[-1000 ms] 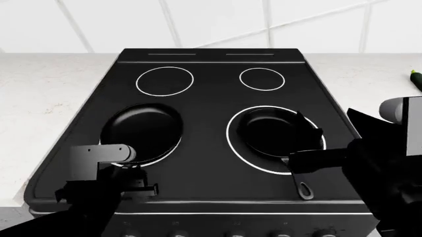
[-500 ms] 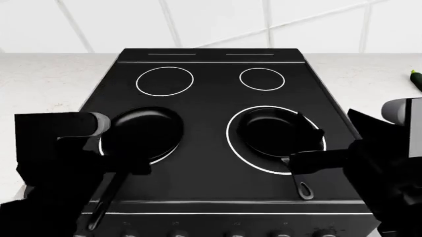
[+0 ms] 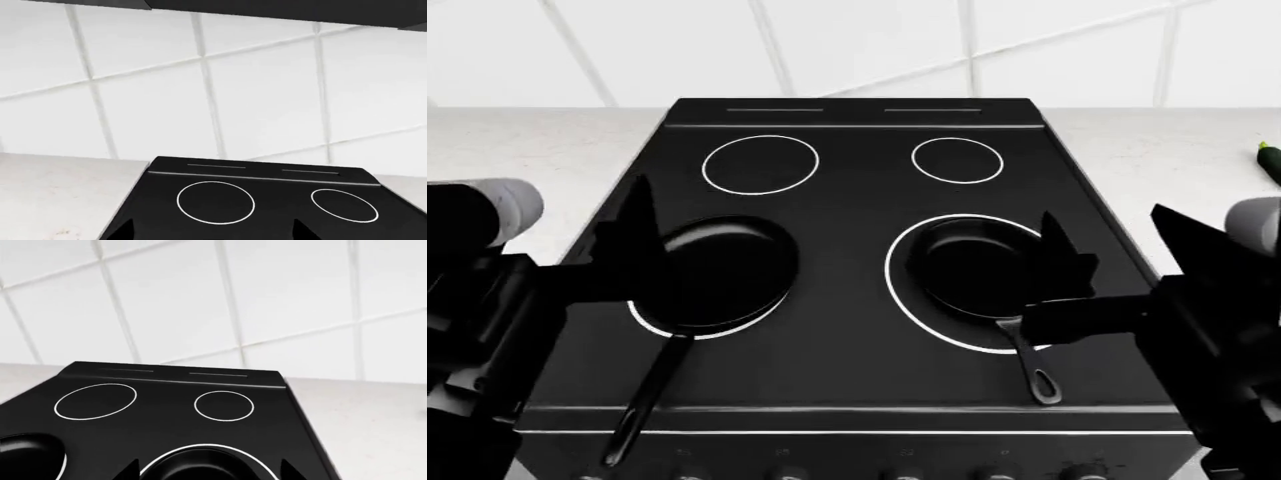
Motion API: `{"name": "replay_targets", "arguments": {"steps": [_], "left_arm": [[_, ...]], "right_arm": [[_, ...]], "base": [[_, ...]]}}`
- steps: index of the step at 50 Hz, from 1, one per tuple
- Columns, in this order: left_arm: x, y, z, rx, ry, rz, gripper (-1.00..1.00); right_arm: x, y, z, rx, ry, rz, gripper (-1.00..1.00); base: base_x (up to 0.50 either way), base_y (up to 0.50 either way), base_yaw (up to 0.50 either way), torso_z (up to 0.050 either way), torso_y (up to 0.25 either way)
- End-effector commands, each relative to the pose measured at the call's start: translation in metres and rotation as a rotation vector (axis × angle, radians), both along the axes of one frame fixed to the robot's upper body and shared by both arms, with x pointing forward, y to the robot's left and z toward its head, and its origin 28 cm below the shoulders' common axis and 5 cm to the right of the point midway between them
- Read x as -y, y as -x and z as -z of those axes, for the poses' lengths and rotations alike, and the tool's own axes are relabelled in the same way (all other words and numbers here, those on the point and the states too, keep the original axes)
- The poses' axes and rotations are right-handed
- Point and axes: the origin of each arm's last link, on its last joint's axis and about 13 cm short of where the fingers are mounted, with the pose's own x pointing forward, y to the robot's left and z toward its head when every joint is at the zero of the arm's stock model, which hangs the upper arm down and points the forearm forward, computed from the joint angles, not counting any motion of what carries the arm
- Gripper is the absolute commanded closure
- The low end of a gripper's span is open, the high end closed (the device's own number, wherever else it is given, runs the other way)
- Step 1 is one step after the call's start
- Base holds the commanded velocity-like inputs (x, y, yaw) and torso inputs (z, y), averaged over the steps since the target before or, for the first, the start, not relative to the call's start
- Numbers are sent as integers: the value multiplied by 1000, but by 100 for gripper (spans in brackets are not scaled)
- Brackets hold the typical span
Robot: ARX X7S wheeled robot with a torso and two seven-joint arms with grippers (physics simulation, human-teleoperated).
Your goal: Place both pans onto different burners. Then place the zucchini and the pork chop on different pans.
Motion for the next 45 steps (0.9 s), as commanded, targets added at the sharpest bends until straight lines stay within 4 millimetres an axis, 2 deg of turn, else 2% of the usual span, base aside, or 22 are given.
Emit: {"name": "replay_targets", "arguments": {"steps": [1,6,15,27,45], "left_arm": [[-2,-3,6,36,-10,-24,-100],[-2,-3,6,40,-9,-23,-100],[-3,-2,9,39,-8,-25,-100],[-5,-1,9,41,-1,-32,-100],[-7,2,7,50,7,-40,-100]], "right_arm": [[0,1,1,21,1,7,-100],[1,1,2,19,1,12,-100],[1,1,3,23,4,9,-100],[2,-2,4,14,-41,6,-100],[1,0,3,18,-59,-10,-100]], "base": [[0,0,0,0,0],[0,0,0,0,0],[-459,0,0,0,0],[-12,-8,0,0,0],[0,-493,0,0,0]]}}
